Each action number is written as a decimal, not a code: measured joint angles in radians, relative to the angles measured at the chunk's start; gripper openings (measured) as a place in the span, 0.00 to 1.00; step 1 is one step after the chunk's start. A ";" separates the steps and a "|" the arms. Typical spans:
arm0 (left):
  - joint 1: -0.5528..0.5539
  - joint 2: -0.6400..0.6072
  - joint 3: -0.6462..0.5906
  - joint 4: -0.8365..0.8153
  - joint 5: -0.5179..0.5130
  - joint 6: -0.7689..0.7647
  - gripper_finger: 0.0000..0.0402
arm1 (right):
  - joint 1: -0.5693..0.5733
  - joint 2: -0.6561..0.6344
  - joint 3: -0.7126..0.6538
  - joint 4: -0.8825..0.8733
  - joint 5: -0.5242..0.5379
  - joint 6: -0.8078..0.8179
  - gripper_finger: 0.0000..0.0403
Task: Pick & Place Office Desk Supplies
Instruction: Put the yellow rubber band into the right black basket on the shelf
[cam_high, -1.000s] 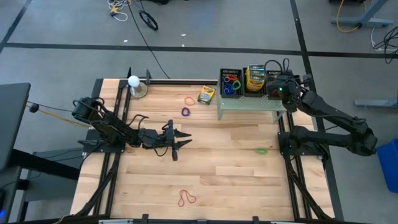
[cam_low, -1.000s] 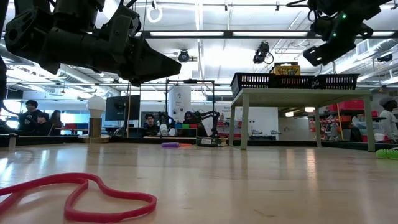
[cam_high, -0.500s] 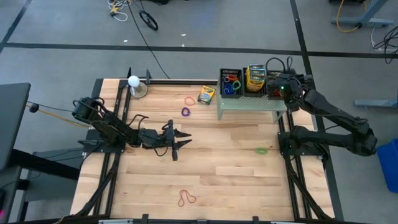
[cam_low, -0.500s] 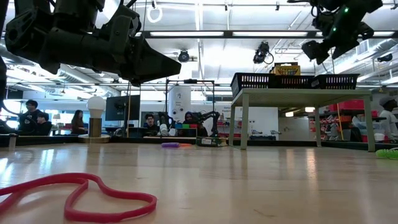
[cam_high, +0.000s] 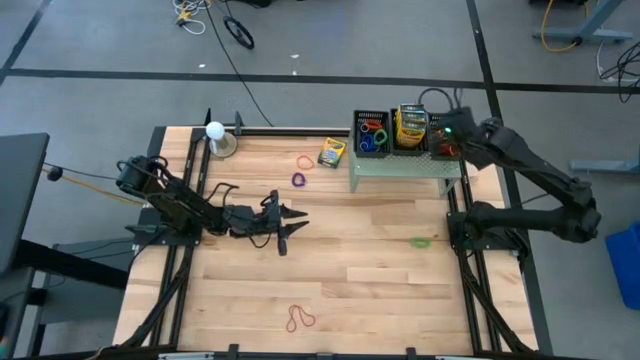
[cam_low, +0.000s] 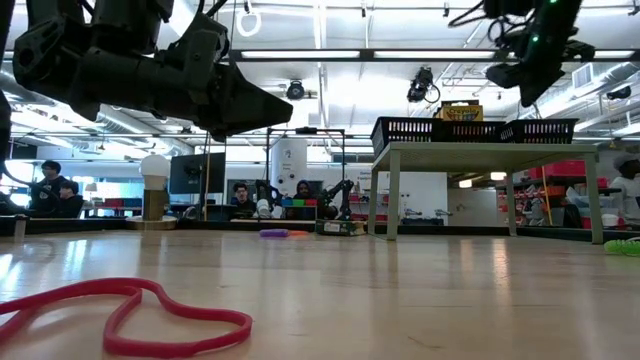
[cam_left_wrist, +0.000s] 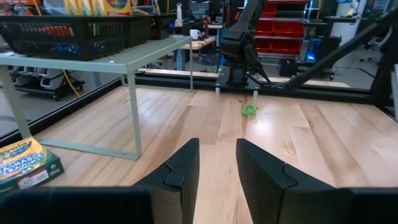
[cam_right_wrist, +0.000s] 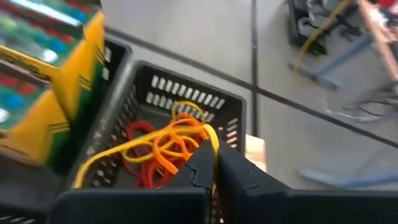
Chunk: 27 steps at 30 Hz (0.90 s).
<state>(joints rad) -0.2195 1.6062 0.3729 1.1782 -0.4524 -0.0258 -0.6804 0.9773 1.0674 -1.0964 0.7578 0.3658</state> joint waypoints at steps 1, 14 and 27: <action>0.001 0.000 0.000 0.000 -0.001 -0.009 0.28 | 0.000 0.034 0.021 -0.036 0.013 0.010 0.02; 0.003 0.000 0.000 -0.002 0.008 -0.012 0.28 | -0.005 0.315 0.080 -0.079 0.073 0.076 0.10; 0.003 0.000 0.000 -0.008 0.008 -0.011 0.28 | -0.005 0.191 0.080 -0.089 0.138 0.093 0.52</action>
<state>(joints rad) -0.2165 1.6062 0.3729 1.1706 -0.4440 -0.0372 -0.6849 1.1683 1.1470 -1.1850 0.8959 0.4591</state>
